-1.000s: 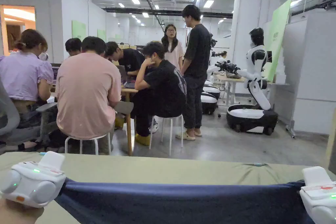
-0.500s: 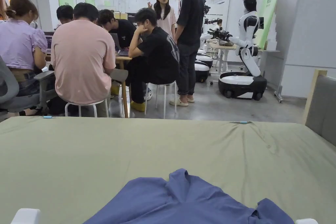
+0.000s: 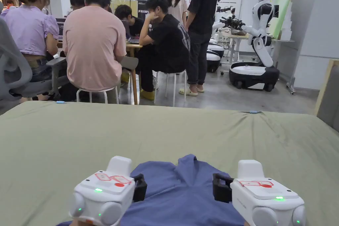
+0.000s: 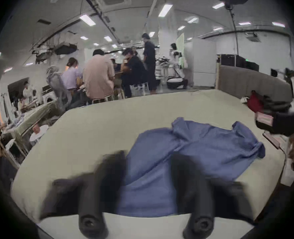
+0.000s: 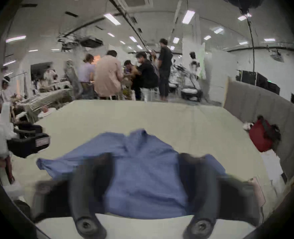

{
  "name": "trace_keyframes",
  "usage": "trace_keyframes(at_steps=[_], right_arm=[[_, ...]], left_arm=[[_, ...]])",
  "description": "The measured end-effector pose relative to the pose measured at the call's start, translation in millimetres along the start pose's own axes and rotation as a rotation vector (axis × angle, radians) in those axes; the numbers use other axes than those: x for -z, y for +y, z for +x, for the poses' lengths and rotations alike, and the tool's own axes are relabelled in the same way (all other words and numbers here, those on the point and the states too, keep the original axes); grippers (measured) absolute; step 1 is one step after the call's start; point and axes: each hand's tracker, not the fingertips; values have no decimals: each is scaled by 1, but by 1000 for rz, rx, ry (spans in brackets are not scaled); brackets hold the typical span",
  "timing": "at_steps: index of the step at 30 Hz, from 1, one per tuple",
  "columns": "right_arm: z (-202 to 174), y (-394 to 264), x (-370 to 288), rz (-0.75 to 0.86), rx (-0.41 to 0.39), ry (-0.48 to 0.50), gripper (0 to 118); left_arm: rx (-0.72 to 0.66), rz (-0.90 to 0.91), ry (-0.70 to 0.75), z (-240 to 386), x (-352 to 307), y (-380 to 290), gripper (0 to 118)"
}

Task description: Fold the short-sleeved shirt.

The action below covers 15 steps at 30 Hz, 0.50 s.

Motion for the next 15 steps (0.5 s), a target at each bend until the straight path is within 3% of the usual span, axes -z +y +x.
trace_keyframes(at_steps=[1,2,3,8,12,15], right_arm=[[-6,1,1,-1,-17,-7,29],[-12,2,3,-5,-28,-9,8],[-13,1,5,-5,-31,-6,0],[-21,-1,14,-28,-38,26,0],[-29,-7,20,-48,-48,44,0],[-35,-13,23,-58,-52,60,0]], left_arm=[[28,7,12,6,-1,-1,0],[30,13,20,5,-1,-2,0],[19,12,23,-1,-1,-1,0],[-103,-110,43,-65,5,4,0],[-229,-417,-13,-133,28,-19,0],[-284,-497,84,-173,41,-45,0]])
